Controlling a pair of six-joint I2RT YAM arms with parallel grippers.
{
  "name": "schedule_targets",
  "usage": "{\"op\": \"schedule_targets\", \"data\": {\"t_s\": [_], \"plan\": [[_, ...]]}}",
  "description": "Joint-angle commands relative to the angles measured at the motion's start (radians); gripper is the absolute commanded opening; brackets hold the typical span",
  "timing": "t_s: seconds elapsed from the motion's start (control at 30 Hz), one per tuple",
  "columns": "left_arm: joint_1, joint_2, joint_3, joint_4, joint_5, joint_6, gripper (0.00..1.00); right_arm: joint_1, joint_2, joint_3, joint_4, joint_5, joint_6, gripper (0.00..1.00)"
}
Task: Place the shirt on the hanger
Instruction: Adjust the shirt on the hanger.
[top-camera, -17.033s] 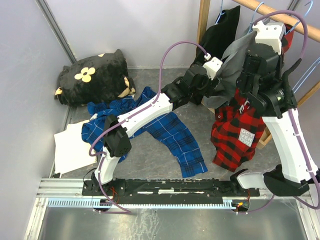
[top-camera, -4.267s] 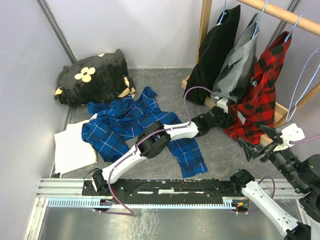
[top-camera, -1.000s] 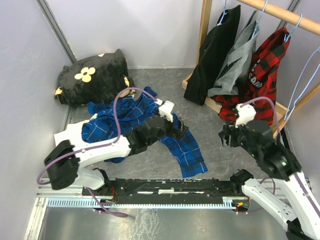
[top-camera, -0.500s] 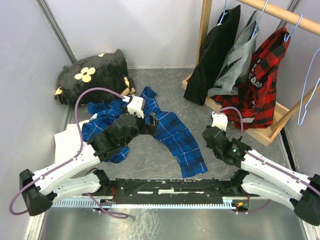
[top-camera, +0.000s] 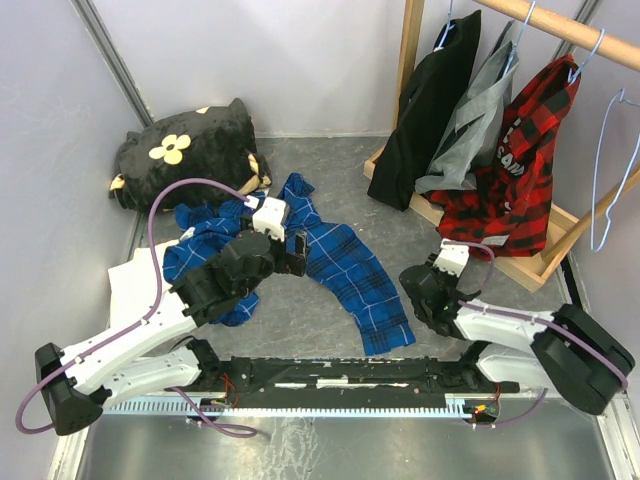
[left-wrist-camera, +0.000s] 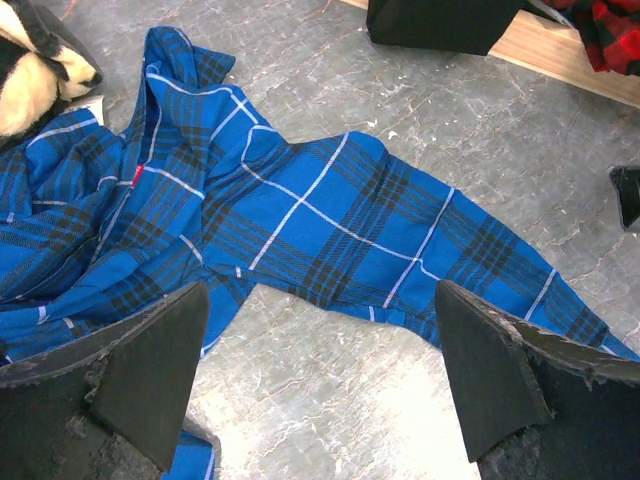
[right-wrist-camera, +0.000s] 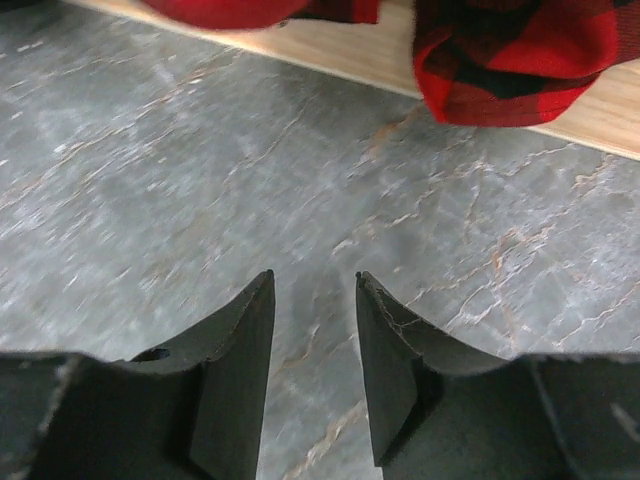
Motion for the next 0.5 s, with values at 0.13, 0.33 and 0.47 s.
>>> {"op": "schedule_targets", "data": {"t_s": [0.13,0.33,0.47], "plan": [[0.003,-0.014,-0.006,0.014,-0.011,0.042,0.99,-0.307,0.15,0.15,0.136,-0.208,-0.037,0.47],[0.005,-0.015,-0.005,0.016,-0.027,0.047,0.99,-0.436,0.218,0.297,0.016,-0.333,-0.054,0.47],[0.005,-0.016,-0.005,0.018,-0.032,0.051,0.99,-0.505,0.21,0.339,0.013,-0.348,-0.111,0.46]]}}
